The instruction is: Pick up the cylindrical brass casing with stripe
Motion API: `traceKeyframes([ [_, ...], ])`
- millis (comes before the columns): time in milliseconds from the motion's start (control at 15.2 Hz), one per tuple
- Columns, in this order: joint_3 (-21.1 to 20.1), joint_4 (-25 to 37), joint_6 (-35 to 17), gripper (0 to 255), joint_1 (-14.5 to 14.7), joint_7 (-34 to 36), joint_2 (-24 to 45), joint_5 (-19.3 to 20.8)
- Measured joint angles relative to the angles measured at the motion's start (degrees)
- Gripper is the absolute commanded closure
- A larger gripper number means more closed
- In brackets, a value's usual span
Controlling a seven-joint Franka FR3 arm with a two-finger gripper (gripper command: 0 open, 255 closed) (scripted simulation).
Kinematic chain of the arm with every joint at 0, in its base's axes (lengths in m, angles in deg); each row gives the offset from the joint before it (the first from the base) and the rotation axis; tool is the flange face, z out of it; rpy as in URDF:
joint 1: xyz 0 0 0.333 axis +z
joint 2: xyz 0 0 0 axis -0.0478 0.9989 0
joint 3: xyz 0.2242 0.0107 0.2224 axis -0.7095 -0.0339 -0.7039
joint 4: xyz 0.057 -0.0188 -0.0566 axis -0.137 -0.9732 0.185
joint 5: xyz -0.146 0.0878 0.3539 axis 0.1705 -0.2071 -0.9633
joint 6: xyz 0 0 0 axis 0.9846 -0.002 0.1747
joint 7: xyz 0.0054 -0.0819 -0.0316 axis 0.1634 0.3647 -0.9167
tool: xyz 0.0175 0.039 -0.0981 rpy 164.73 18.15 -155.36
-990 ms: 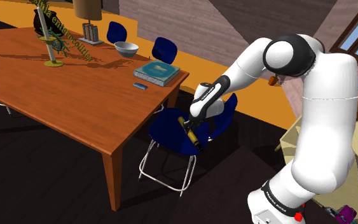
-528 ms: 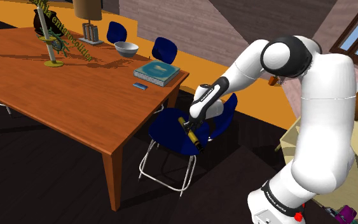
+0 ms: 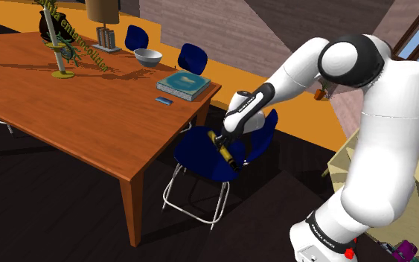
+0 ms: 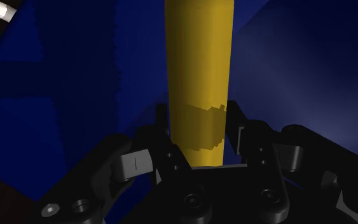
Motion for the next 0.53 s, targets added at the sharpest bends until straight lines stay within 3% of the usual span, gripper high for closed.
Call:
traceKeyframes([
  [198,0.56,-0.91,5.20,255,-0.17,0.23,-2.72,0.21],
  [528,1.02,-1.61,8.80,255,-0.39,0.18,-6.41,0.42],
])
